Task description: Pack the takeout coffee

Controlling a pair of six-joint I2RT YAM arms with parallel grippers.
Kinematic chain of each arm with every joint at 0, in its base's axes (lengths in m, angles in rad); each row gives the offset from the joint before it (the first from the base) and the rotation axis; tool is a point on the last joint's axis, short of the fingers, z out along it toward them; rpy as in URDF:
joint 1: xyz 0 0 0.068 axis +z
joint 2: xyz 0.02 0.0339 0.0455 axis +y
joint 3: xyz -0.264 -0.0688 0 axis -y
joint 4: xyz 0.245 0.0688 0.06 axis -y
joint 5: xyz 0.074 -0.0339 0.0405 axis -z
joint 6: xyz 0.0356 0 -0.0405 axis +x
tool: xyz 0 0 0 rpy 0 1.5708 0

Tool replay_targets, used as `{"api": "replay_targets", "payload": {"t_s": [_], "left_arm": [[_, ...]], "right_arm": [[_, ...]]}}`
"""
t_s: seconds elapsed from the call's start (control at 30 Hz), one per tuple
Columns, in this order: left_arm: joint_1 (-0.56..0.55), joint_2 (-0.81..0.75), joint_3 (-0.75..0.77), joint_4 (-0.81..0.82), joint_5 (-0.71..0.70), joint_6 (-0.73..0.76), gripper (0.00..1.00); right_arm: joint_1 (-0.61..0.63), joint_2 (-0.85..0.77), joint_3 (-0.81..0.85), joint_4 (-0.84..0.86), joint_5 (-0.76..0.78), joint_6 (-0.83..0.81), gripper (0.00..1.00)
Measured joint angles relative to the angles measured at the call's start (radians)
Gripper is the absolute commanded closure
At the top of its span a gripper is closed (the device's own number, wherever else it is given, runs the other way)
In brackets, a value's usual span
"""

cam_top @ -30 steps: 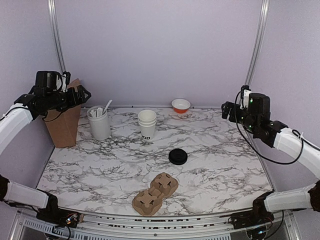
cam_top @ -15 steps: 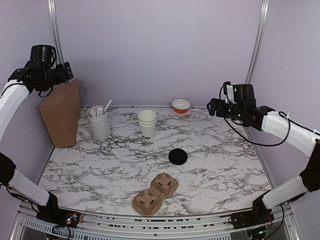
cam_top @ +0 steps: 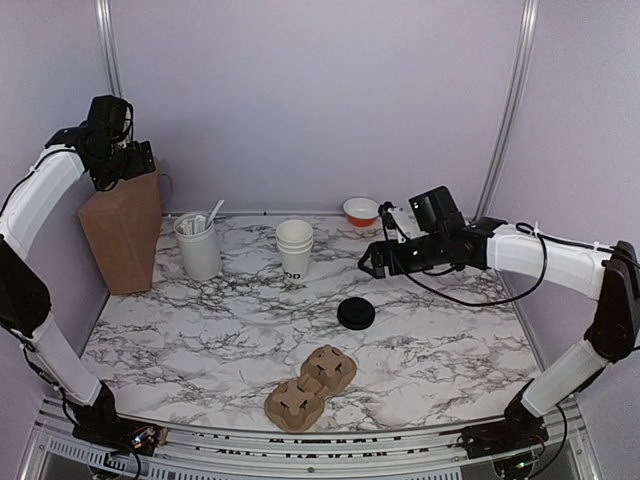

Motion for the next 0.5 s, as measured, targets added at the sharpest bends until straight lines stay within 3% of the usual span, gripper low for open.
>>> {"api": "replay_targets", "payload": {"t_s": [0.3,0.5], "left_arm": [[0.000,-0.045,-0.005,-0.001,0.095,0.005,0.01],[-0.007,-0.113,-0.029,0.002,0.142,0.005,0.01]], "right_arm": [[0.402,-0.006,-0.173,-0.078,0.061,-0.018,0.07],[0.462,0.026,-0.175,-0.092,0.111,-0.002,0.07]]}}
